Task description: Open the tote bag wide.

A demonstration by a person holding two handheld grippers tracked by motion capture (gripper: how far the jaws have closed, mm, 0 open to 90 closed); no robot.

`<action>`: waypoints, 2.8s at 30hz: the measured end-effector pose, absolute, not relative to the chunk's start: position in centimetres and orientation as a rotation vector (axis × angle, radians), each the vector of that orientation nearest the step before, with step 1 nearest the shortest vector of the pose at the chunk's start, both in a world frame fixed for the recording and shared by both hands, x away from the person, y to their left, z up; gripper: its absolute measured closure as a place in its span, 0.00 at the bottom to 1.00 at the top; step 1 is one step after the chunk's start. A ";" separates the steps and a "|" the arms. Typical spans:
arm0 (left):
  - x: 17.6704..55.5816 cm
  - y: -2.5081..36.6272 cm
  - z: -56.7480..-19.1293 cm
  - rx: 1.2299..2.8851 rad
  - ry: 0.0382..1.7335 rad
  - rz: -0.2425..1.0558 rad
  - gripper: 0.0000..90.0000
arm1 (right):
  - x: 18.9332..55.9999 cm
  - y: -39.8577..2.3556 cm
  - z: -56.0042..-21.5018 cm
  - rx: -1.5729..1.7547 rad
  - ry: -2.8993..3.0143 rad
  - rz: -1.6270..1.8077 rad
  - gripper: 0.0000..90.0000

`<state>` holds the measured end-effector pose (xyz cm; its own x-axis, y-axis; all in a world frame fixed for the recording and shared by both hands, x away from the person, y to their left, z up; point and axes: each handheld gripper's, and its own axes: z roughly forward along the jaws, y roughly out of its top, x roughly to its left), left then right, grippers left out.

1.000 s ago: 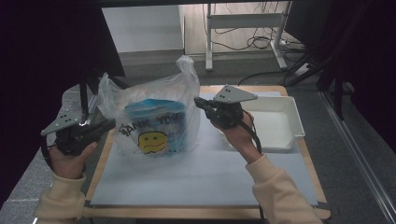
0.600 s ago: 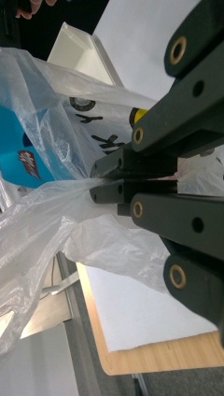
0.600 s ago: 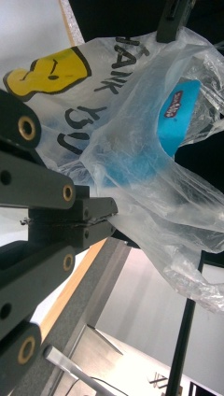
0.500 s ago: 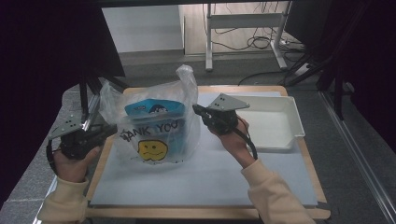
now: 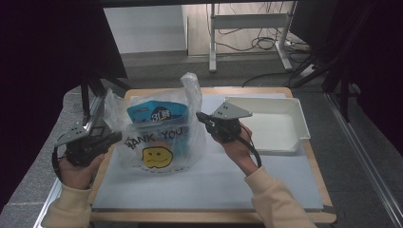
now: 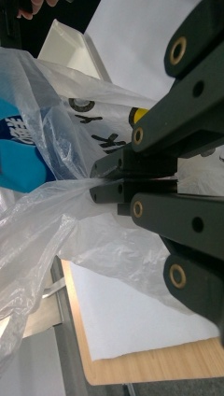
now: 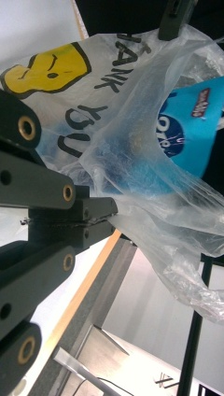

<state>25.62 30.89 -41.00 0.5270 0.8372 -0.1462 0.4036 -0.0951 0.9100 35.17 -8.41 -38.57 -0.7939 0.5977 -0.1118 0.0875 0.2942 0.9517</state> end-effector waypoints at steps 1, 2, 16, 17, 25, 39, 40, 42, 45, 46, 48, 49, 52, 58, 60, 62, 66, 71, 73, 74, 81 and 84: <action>25.6 30.9 -41.1 1.708 1.055 0.509 0.98 | 35.1 -8.5 -38.9 0.611 2.120 1.511 0.99; 25.5 30.9 -41.3 1.710 1.057 0.507 0.98 | 35.1 -8.5 -39.0 0.614 2.121 1.510 0.99; 25.5 30.8 -43.0 1.726 1.087 0.480 0.98 | 35.0 -8.6 -41.8 0.662 2.151 1.492 0.99; 25.5 30.8 -43.1 1.726 1.089 0.478 0.98 | 35.0 -8.6 -42.1 0.668 2.155 1.492 0.99; 25.4 30.7 -44.1 1.743 1.111 0.471 0.98 | 35.0 -8.6 -43.4 0.686 2.178 1.487 0.99; 25.4 30.4 -45.8 1.762 1.145 0.452 0.98 | 34.8 -9.1 -45.5 0.740 2.207 1.483 0.99; 25.5 30.4 -45.9 1.765 1.146 0.449 0.98 | 34.8 -9.1 -45.9 0.749 2.216 1.473 0.99; 25.5 30.3 -46.2 1.768 1.148 0.444 0.98 | 34.8 -9.1 -46.1 0.750 2.217 1.469 0.99; 25.5 30.1 -46.6 1.778 1.152 0.437 0.98 | 34.8 -9.1 -46.6 0.766 2.231 1.453 0.99; 25.6 30.1 -46.7 1.781 1.154 0.434 0.98 | 34.9 -9.0 -46.9 0.775 2.241 1.442 0.99; 25.6 30.0 -47.0 1.787 1.157 0.426 0.98 | 34.9 -8.9 -47.1 0.778 2.243 1.440 0.99; 25.6 30.0 -47.1 1.786 1.159 0.424 0.98 | 34.9 -8.9 -47.3 0.783 2.246 1.436 0.99; 25.6 29.9 -47.4 1.792 1.159 0.422 0.98 | 34.9 -8.8 -47.5 0.787 2.257 1.429 0.99; 25.6 29.8 -47.9 1.800 1.166 0.411 0.98 | 35.0 -8.9 -48.0 0.797 2.267 1.411 0.99; 25.5 29.8 -48.0 1.804 1.169 0.408 0.98 | 34.9 -8.9 -48.2 0.798 2.271 1.404 0.99; 25.5 29.7 -48.1 1.806 1.169 0.405 0.98 | 34.9 -8.9 -48.4 0.801 2.280 1.390 0.99; 25.4 29.7 -48.3 1.811 1.170 0.398 0.98 | 35.0 -9.1 -48.7 0.809 2.288 1.379 0.99; 25.3 29.7 -48.7 1.819 1.175 0.390 0.98 | 35.0 -9.1 -49.0 0.816 2.298 1.370 0.99; 25.3 29.7 -48.9 1.821 1.181 0.386 0.98 | 35.1 -9.1 -49.2 0.818 2.305 1.364 0.99; 25.3 29.7 -48.9 1.823 1.182 0.384 0.98 | 35.1 -9.0 -49.3 0.818 2.310 1.359 0.99; 25.1 29.7 -49.6 1.833 1.192 0.372 0.98 | 34.9 -8.5 -50.2 0.814 2.354 1.314 0.99; 25.0 29.7 -49.8 1.836 1.193 0.368 0.98 | 34.9 -8.5 -50.3 0.814 2.360 1.313 0.99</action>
<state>25.01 29.69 -49.76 0.4925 0.8451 -0.2079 0.5809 -0.1413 0.8016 34.94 -8.49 -50.30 -0.7864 0.6178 -0.0023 0.3238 0.4154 0.8501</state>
